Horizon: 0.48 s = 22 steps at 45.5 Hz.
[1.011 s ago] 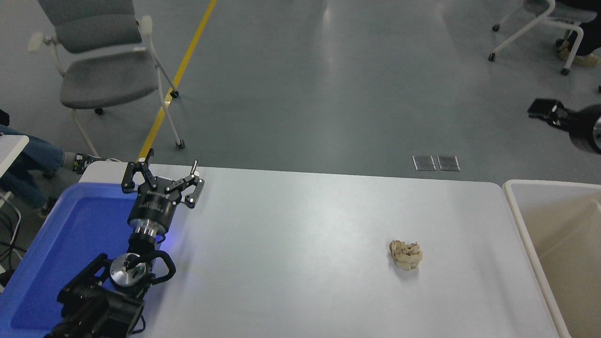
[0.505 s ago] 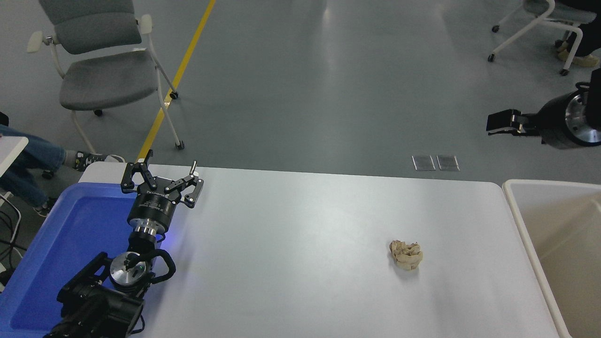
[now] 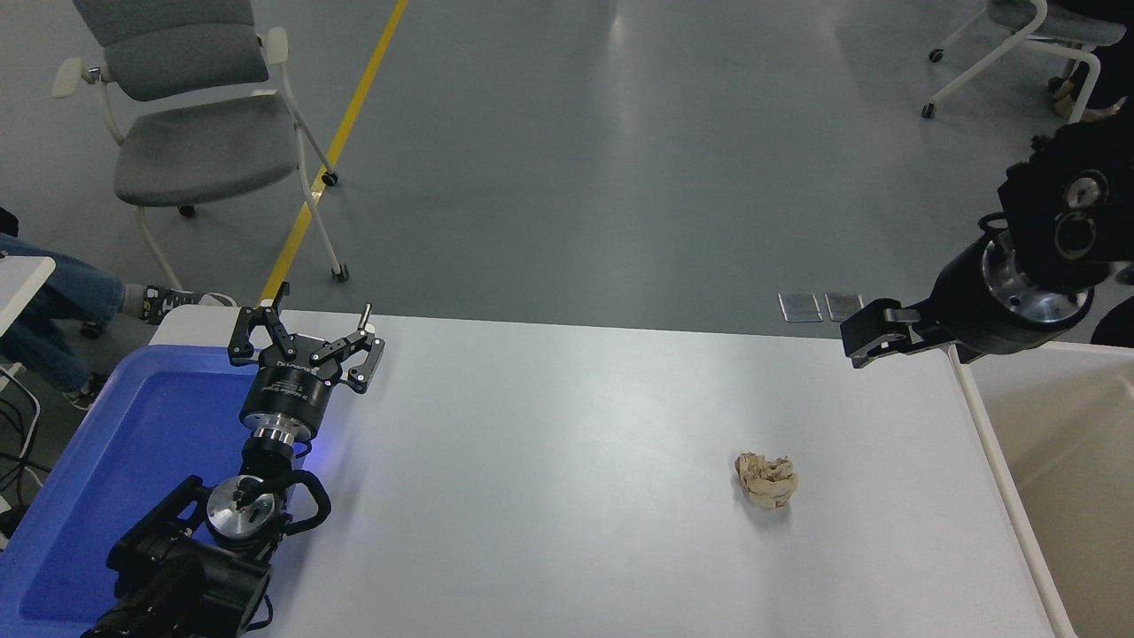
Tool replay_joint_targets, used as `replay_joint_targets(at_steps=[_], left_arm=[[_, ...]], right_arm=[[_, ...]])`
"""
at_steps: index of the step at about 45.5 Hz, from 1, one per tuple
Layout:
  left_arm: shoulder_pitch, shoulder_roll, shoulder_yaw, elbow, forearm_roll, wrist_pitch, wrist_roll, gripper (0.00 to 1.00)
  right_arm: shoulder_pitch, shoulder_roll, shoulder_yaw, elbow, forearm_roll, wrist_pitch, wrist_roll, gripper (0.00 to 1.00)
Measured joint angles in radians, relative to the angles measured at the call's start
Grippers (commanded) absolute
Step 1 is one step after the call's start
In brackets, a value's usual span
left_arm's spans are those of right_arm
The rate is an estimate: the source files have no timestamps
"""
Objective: Pick up foil plate and place in dustbin
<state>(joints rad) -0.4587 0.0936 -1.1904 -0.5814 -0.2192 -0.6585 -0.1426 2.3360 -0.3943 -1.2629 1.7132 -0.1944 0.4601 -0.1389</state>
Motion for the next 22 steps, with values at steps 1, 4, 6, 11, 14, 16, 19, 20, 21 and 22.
replay_joint_targets(at_steps=[1, 4, 6, 11, 14, 16, 19, 20, 21, 22], left_arm=[[0.000, 0.000, 0.000, 0.000, 0.000, 0.000, 0.000, 0.99], [0.000, 0.000, 0.000, 0.000, 0.000, 0.000, 0.000, 0.99], [0.000, 0.000, 0.000, 0.000, 0.000, 0.000, 0.000, 0.99], [0.000, 0.000, 0.000, 0.000, 0.000, 0.000, 0.000, 0.99], [0.000, 0.000, 0.000, 0.000, 0.000, 0.000, 0.000, 0.99], [0.000, 0.000, 0.000, 0.000, 0.000, 0.000, 0.000, 0.99], [0.000, 0.000, 0.000, 0.000, 0.000, 0.000, 0.000, 0.99], [0.000, 0.000, 0.000, 0.000, 0.000, 0.000, 0.000, 0.99], [0.000, 0.000, 0.000, 0.000, 0.000, 0.000, 0.000, 0.99], [0.000, 0.000, 0.000, 0.000, 0.000, 0.000, 0.000, 0.99]], right_arm=[[0.004, 0.002, -0.002, 0.003, 0.004, 0.017, 0.003, 1.00], [0.018, 0.007, -0.006, 0.007, 0.011, 0.056, 0.011, 1.00], [0.029, 0.012, -0.008, 0.010, 0.018, 0.091, 0.018, 1.00], [0.049, 0.030, -0.011, 0.015, 0.036, 0.163, 0.036, 1.00], [0.058, 0.042, -0.012, 0.017, 0.046, 0.191, 0.045, 1.00], [0.062, 0.050, -0.013, 0.018, 0.053, 0.206, 0.051, 1.00], [0.067, 0.058, -0.013, 0.019, 0.061, 0.222, 0.057, 1.00], [0.069, 0.061, -0.012, 0.019, 0.065, 0.228, 0.059, 1.00], [0.070, 0.063, -0.012, 0.019, 0.067, 0.232, 0.061, 1.00], [0.071, 0.065, -0.012, 0.020, 0.068, 0.235, 0.063, 1.00]])
